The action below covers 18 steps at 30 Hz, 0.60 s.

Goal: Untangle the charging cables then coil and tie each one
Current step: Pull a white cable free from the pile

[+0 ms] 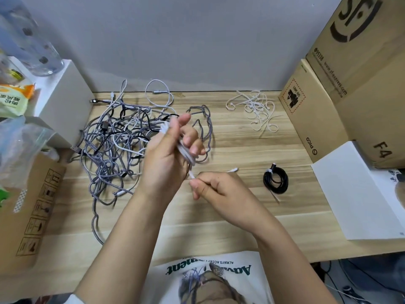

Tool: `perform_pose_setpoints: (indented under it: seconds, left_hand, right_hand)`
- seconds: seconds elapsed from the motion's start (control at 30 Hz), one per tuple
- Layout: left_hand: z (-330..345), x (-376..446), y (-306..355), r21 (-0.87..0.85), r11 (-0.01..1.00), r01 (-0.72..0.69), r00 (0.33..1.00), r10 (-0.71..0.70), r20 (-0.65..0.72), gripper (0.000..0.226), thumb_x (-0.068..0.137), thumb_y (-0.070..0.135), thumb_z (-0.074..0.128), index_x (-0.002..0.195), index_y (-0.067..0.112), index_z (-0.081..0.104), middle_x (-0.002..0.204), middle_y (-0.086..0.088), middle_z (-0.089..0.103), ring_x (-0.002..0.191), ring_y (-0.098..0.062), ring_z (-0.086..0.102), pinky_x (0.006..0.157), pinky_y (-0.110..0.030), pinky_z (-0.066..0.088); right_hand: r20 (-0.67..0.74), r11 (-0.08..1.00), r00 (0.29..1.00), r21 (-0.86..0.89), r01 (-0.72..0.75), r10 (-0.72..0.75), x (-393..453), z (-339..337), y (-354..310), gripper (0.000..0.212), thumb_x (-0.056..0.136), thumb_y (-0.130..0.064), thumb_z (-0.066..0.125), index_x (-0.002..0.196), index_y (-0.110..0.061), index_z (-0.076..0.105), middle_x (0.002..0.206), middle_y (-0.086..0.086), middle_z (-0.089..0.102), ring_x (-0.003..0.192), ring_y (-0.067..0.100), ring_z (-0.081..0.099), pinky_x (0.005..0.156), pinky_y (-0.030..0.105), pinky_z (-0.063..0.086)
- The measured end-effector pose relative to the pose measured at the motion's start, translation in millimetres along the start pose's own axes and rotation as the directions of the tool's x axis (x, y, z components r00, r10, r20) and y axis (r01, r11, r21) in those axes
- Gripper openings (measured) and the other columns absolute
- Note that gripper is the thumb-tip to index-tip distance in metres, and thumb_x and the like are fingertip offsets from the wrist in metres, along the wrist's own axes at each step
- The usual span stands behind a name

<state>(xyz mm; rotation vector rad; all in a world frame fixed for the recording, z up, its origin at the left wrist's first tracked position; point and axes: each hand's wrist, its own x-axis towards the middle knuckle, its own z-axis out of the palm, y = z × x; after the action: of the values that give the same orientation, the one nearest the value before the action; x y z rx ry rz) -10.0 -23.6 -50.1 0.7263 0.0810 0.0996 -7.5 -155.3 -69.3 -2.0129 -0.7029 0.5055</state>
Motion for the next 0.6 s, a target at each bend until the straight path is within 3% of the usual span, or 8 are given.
perform_pose_setpoints:
  seconds: [0.1,0.17,0.27,0.3,0.37,0.43,0.53,0.6]
  left_hand:
    - [-7.6,0.2,-13.5,0.377,0.926,-0.023,0.996,0.052,-0.066,0.019,0.086,0.027,0.045,0.097,0.012,0.046,0.050,0.009,0.043,0.046,-0.007,0.040,0.048,-0.017,0.037]
    - [-15.8,-5.8,-18.9,0.596,0.803,-0.012,0.998,0.050,-0.048,0.017,0.091,0.030,0.051,0.095,0.014,0.051,0.050,0.010,0.045,0.047,-0.005,0.041,0.047,-0.017,0.036]
    - [-20.6,-15.6,-20.8,0.768,0.640,0.022,1.000,-0.028,-0.006,0.036,0.087,0.047,0.040,0.081,0.018,0.060,0.047,0.007,0.045,0.044,-0.010,0.040,0.043,-0.019,0.034]
    - [-20.1,-17.9,-20.6,0.772,0.635,0.024,0.998,-0.063,0.021,0.041,0.088,0.052,0.038,0.070,0.021,0.059,0.046,0.005,0.043,0.043,-0.012,0.039,0.041,-0.019,0.033]
    - [-19.7,-21.1,-18.0,0.766,0.641,0.057,0.988,-0.148,0.050,0.051,0.086,0.060,0.033,0.055,0.024,0.051,0.043,0.002,0.039,0.041,-0.014,0.035,0.040,-0.019,0.030]
    - [-22.0,-24.3,-14.4,0.749,0.655,0.101,0.955,-0.274,0.110,0.059,0.084,0.071,0.030,0.057,0.024,0.054,0.040,0.003,0.035,0.038,-0.013,0.032,0.042,-0.021,0.030]
    - [-25.1,-27.7,-7.1,0.595,0.760,0.261,0.834,-0.488,0.257,0.067,0.073,0.082,0.035,0.068,0.019,0.059,0.040,0.007,0.031,0.034,-0.008,0.027,0.042,-0.016,0.030]
    - [-27.8,-26.9,-0.7,0.431,0.803,0.411,0.735,-0.572,0.364,0.064,0.075,0.077,0.043,0.070,0.015,0.060,0.041,0.008,0.031,0.032,-0.004,0.025,0.040,-0.011,0.030]
  right_hand:
    - [-0.063,0.998,0.997,-0.041,0.039,-0.041,-3.1,-3.6,-8.2,0.029,0.085,-0.041,0.050,0.061,-0.026,0.055,0.048,-0.004,0.047,0.050,0.008,0.043,0.054,0.029,0.035]
    - [-0.126,0.999,0.991,-0.035,0.038,-0.042,-4.1,-7.7,-11.3,0.025,0.083,-0.039,0.053,0.062,-0.026,0.059,0.055,-0.001,0.057,0.054,0.008,0.048,0.059,0.033,0.040]
    - [-0.148,0.998,0.988,0.022,0.057,-0.053,-6.1,-13.2,-14.0,0.024,0.083,-0.033,0.059,0.069,-0.018,0.069,0.068,-0.009,0.070,0.067,-0.001,0.063,0.072,0.025,0.049]
    - [-0.147,0.996,0.987,0.053,0.077,-0.068,-7.0,-15.2,-14.8,0.022,0.084,-0.029,0.061,0.071,-0.015,0.071,0.070,-0.009,0.071,0.071,-0.001,0.065,0.075,0.020,0.049]
    - [-0.182,0.989,0.978,0.090,0.120,-0.102,-8.7,-20.3,-15.8,0.021,0.085,-0.023,0.063,0.069,-0.012,0.070,0.064,-0.009,0.070,0.065,-0.006,0.063,0.067,0.011,0.044]
    - [-0.243,0.988,0.963,0.072,0.137,-0.116,-8.6,-25.2,-15.2,0.022,0.083,-0.026,0.063,0.064,-0.017,0.068,0.056,-0.009,0.065,0.056,-0.003,0.055,0.060,0.014,0.040]
    - [-0.276,0.978,0.957,0.160,0.136,-0.088,-8.2,-29.2,-12.9,0.019,0.081,-0.028,0.064,0.063,-0.023,0.066,0.055,-0.011,0.065,0.056,0.004,0.055,0.061,0.021,0.044]
    - [-0.309,0.968,0.948,0.202,0.146,-0.079,-6.8,-30.7,-10.8,0.018,0.080,-0.031,0.065,0.063,-0.030,0.063,0.056,-0.014,0.062,0.058,-0.001,0.052,0.060,0.015,0.040]
